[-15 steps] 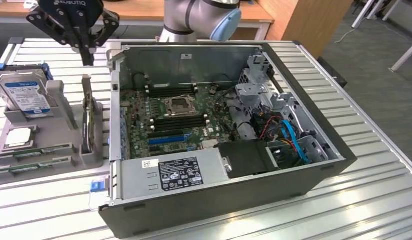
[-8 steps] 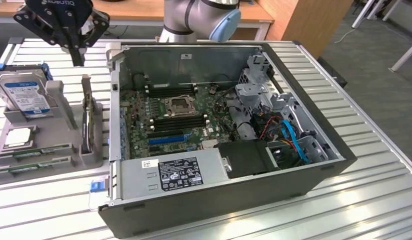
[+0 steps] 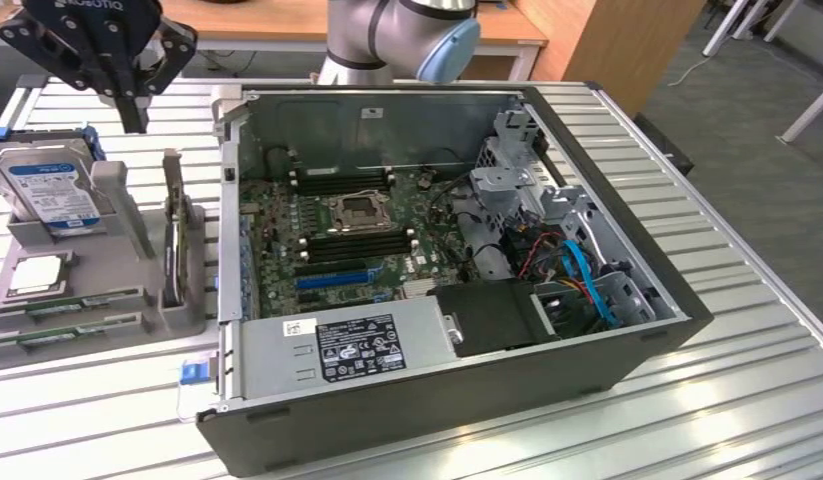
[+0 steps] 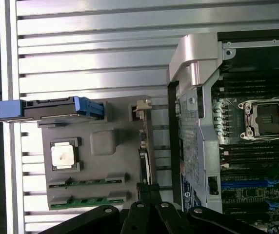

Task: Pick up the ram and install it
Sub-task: 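Reach for the ram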

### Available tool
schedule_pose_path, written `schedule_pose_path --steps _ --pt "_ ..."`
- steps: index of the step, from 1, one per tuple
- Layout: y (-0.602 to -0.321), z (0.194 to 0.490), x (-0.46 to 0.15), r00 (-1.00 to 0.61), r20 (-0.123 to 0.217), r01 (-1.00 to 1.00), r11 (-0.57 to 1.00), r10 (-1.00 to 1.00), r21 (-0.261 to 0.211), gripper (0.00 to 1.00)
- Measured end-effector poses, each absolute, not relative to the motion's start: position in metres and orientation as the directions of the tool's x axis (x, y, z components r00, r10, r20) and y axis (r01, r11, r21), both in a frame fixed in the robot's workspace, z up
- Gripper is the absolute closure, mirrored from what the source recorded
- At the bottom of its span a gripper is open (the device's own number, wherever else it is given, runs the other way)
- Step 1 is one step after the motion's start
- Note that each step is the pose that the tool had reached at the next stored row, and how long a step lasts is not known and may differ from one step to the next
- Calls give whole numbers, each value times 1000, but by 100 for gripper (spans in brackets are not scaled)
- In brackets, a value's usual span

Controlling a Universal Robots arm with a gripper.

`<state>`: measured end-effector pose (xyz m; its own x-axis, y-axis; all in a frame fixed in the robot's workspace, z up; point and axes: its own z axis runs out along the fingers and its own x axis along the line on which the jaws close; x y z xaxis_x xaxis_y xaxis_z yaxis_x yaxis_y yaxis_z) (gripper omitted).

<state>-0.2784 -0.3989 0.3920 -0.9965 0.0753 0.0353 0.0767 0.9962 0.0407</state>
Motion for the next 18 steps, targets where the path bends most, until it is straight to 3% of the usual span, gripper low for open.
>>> schedule_pose_path --steps 18 --pt "-399 392 -282 -996 38 77 996 75 40 90"
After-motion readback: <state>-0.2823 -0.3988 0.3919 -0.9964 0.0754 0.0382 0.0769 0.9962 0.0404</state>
